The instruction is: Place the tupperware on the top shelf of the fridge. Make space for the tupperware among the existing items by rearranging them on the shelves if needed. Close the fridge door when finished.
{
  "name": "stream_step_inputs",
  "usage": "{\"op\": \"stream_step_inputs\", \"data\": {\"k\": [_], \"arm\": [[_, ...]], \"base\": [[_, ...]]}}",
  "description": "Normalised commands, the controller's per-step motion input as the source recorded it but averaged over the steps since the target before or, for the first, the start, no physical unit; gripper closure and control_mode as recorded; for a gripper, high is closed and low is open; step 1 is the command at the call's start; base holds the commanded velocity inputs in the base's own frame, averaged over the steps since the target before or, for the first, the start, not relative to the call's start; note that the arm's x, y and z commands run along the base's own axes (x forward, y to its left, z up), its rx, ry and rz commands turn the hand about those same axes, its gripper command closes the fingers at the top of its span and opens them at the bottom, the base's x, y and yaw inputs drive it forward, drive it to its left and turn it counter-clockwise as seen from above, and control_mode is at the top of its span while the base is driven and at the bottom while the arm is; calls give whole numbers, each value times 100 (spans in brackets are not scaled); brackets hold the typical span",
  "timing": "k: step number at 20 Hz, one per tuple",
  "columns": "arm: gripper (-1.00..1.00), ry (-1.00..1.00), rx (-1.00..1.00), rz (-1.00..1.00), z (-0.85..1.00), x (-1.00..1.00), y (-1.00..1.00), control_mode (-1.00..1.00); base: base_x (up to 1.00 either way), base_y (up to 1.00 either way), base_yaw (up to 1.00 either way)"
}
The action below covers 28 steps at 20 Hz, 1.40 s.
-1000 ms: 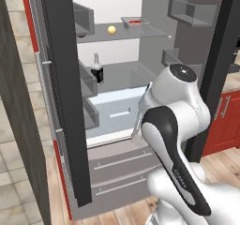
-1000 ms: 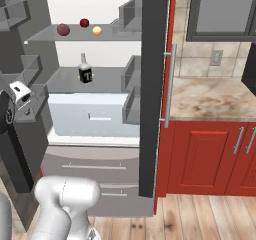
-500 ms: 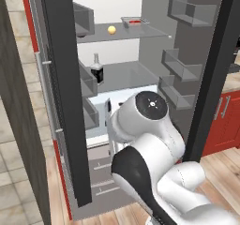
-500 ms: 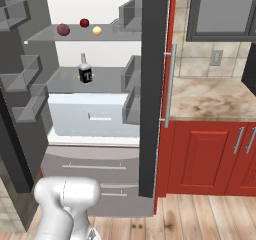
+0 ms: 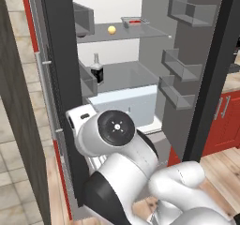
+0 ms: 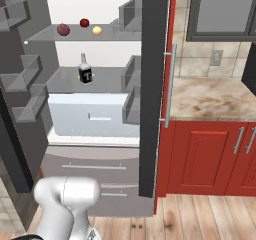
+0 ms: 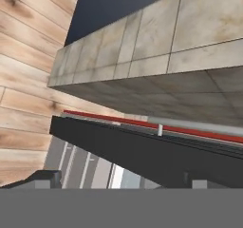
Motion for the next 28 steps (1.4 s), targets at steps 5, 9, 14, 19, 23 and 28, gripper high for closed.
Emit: {"op": "stream_step_inputs", "data": {"k": [5, 9, 14, 19, 23, 28], "arm": [[-100, 0, -13, 5, -9, 18, 11, -100], [-100, 0, -2, 0, -12, 38, -1, -100], [-100, -3, -2, 0, -20, 32, 0, -100], [-100, -5, -1, 0, -12, 36, 3, -100], [-100, -3, 0, 0, -4, 42, 15, -100], [-100, -3, 0, 0, -3, 37, 39, -100]], "base": [[0, 0, 0], [0, 0, 0], [0, 0, 0], [0, 0, 0], [0, 0, 0], [0, 0, 0]]}}
